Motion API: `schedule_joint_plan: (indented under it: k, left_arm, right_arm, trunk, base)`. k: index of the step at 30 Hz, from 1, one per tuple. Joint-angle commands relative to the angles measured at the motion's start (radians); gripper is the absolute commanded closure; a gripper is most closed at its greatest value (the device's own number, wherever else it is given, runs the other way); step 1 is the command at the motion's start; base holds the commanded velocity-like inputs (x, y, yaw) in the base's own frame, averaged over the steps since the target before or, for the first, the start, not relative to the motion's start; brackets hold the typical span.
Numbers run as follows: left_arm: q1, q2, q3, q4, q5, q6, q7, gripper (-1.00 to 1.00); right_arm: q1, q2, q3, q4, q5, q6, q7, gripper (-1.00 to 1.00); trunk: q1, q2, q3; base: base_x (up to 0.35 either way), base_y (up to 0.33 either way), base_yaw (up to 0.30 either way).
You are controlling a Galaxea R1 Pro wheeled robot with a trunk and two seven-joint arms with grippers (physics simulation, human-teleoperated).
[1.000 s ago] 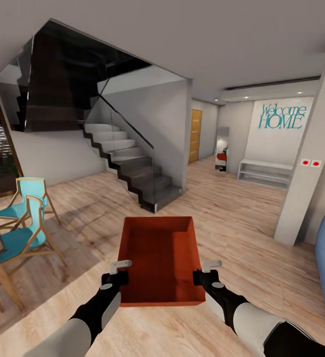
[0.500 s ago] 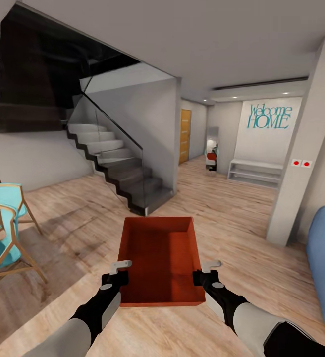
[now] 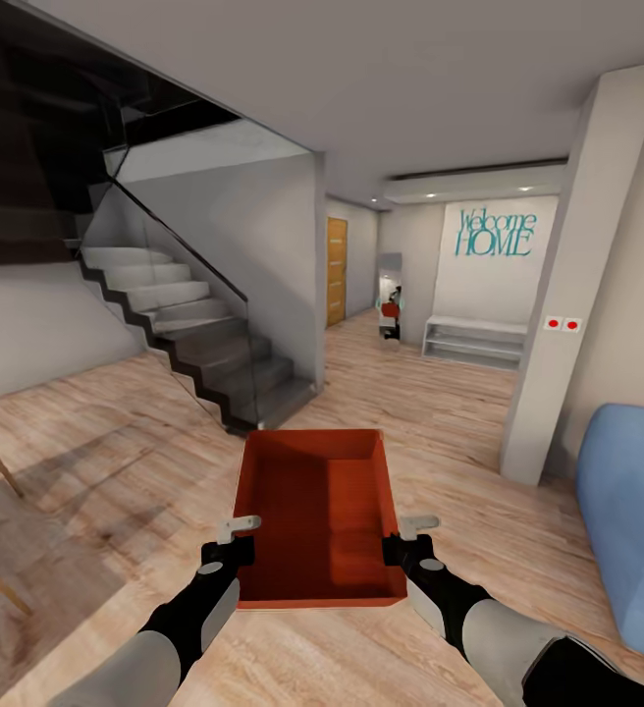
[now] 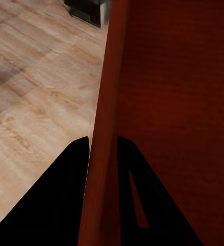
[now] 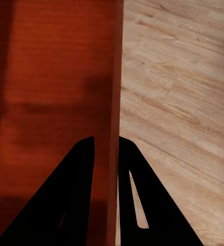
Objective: Move the two storage containers from the living room to the garage. In the garage, place one container on the floor and stack the other container on top of it (either order is fine).
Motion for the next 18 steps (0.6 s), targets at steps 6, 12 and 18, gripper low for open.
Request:
schedule_joint_plan:
  k: [6,12,18]
  left_arm:
    - [0.001,0.000,-0.017,-0.004,-0.016,0.001,0.029,1.00]
    - [0.001,0.000,-0.017,-0.004,-0.016,0.001,0.029,1.00]
    - [0.001,0.000,-0.018,-0.004,-0.016,0.000,0.029,1.00]
  right_arm:
    - [-0.001,0.008,-0.019,0.005,-0.023,-0.006,-0.025,1.00]
    - [-0.001,0.008,-0.019,0.005,-0.023,-0.006,-0.025,1.00]
    - [-0.001,0.008,-0.019,0.005,-0.023,-0.008,-0.026,1.00]
  trunk:
    - [0.001,-0.001,0.000]
    - [0.001,-0.001,0.000]
    - [0.001,-0.001,0.000]
  base:
    - [0.322,0.000,-0.226]
    - [0.322,0.000,-0.207]
    - [0.322,0.000,-0.032]
